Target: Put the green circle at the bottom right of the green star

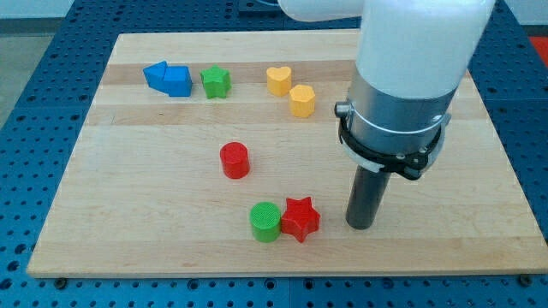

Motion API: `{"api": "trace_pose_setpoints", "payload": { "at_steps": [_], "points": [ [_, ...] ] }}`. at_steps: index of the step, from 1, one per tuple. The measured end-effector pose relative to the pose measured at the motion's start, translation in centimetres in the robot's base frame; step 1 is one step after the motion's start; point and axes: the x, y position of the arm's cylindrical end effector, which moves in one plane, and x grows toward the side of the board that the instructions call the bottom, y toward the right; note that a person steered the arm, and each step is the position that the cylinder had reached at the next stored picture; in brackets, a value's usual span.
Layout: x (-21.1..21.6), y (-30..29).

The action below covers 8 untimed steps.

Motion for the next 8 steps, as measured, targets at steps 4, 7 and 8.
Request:
{"api": "trace_pose_setpoints", "payload": {
  "at_steps": [4, 7, 8],
  "points": [
    [2.8, -13.1],
    [-3.9, -12.8],
    [-5.7, -11.8]
  ]
}}
